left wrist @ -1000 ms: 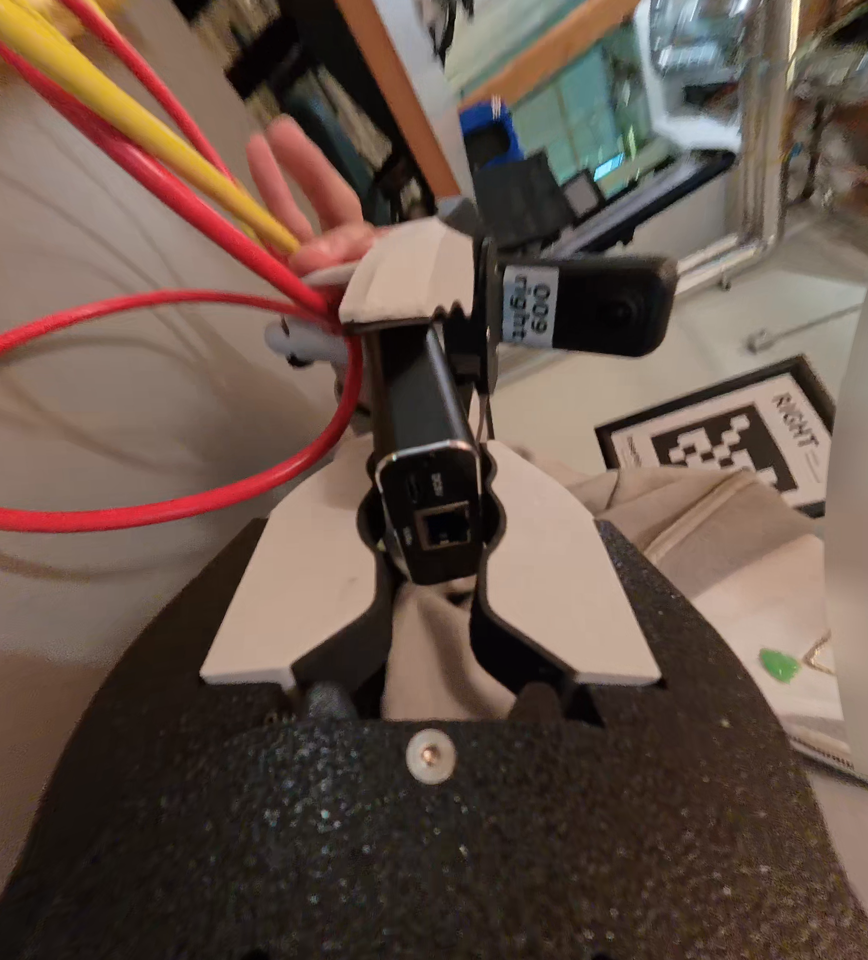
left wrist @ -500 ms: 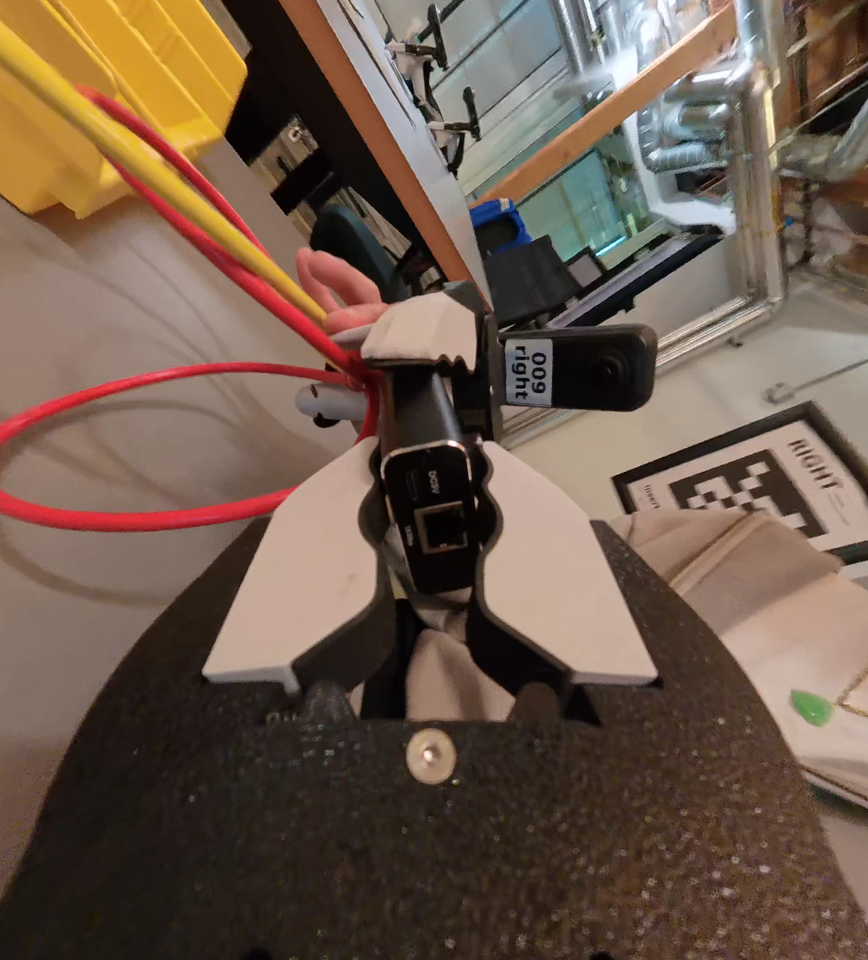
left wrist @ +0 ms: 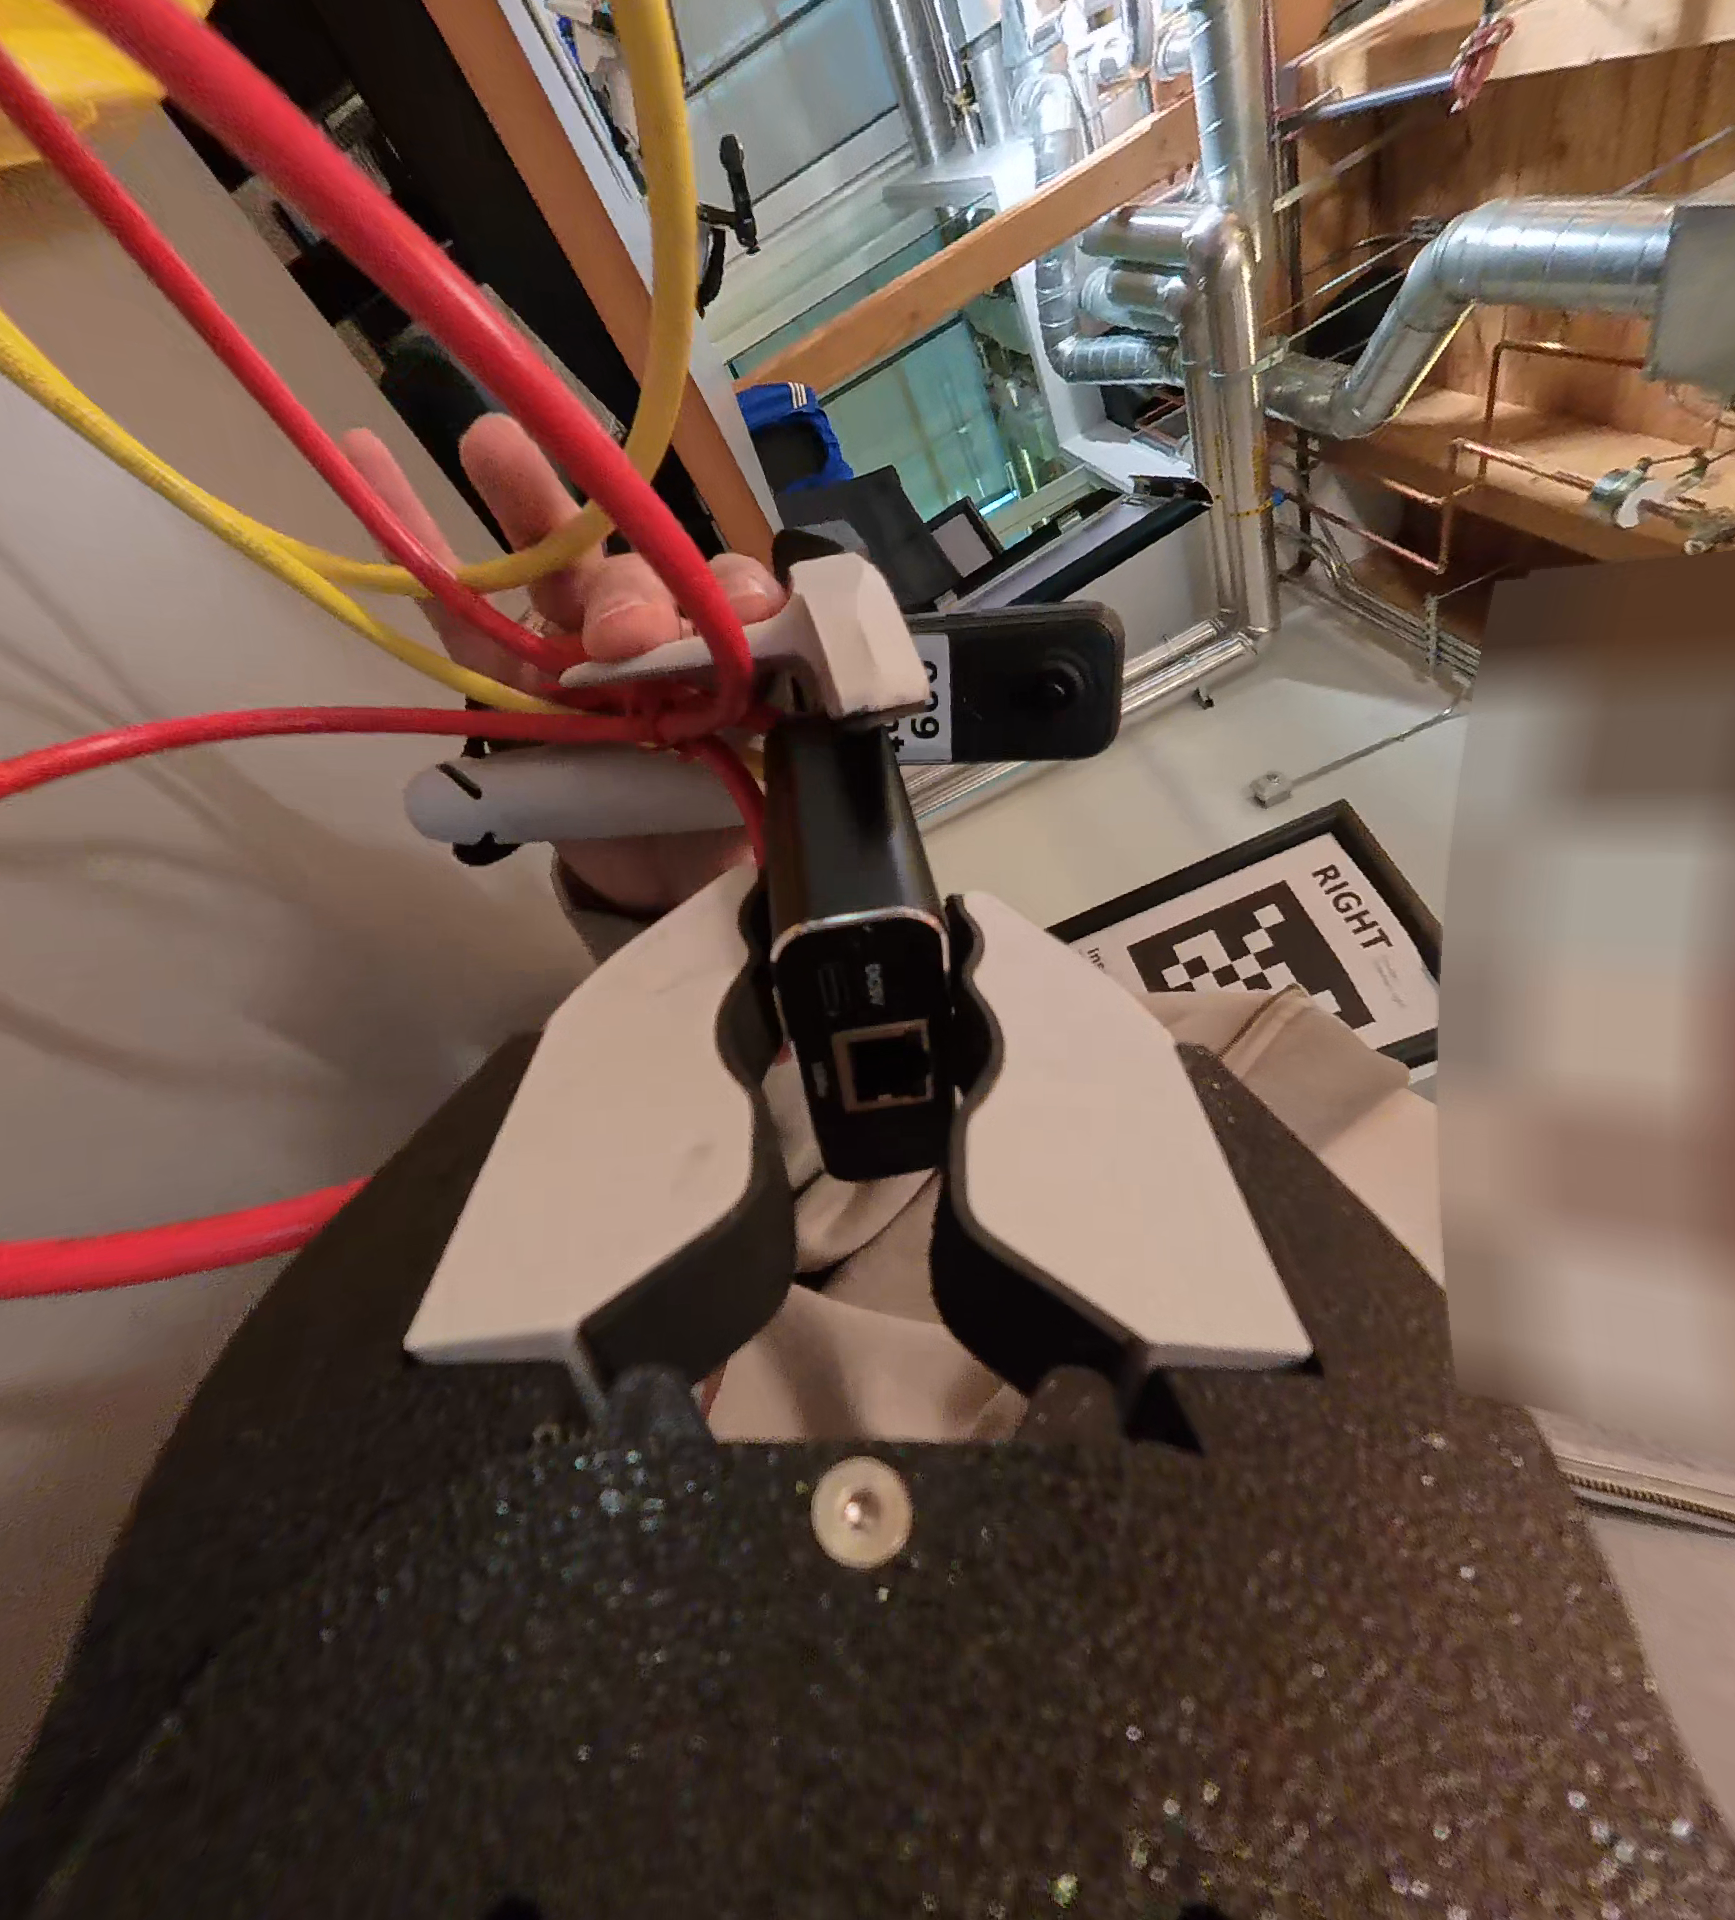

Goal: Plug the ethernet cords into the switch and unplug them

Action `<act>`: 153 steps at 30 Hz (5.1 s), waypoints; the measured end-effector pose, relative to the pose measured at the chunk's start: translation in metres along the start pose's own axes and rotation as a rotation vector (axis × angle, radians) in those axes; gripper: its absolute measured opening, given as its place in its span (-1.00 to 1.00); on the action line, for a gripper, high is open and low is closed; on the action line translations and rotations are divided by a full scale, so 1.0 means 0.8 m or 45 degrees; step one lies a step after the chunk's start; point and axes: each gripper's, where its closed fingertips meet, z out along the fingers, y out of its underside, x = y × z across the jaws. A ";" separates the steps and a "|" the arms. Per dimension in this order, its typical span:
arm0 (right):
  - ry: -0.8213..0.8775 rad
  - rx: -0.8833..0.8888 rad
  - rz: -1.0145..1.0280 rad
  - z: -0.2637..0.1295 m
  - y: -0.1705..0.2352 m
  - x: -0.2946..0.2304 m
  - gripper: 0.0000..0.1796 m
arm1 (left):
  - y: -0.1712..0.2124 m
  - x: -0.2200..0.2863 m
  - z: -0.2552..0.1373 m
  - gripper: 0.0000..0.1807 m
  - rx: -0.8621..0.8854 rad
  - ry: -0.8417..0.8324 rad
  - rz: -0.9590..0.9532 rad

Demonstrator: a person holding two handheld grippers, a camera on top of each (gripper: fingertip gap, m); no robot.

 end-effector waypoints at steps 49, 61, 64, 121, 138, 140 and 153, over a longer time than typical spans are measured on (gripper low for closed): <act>-0.302 0.085 0.216 0.048 -0.016 -0.030 -0.27 | -0.109 -0.211 -0.607 -0.48 -0.766 -1.981 0.155; -0.224 0.079 0.216 0.018 -0.011 -0.008 -0.28 | -0.061 -0.198 -0.608 -0.47 -0.489 -1.990 -0.583; -0.213 0.041 0.186 0.012 -0.011 -0.008 -0.28 | -0.064 -0.207 -0.608 -0.74 -0.508 -2.037 -0.538; -0.084 0.178 0.220 -0.054 -0.022 0.022 -0.28 | -0.033 -0.040 -0.300 -0.93 -0.143 -2.134 2.169; -0.114 0.145 0.213 -0.047 -0.018 0.015 -0.28 | 0.167 -0.078 -0.320 -0.49 -0.680 -1.633 1.305; -0.120 0.136 0.209 -0.046 -0.017 0.013 -0.28 | 0.143 -0.064 -0.297 -0.58 -0.524 -1.663 1.194; -0.136 0.121 0.209 -0.046 -0.014 0.010 -0.28 | 0.085 -0.114 -0.293 -0.54 -0.100 -1.800 0.438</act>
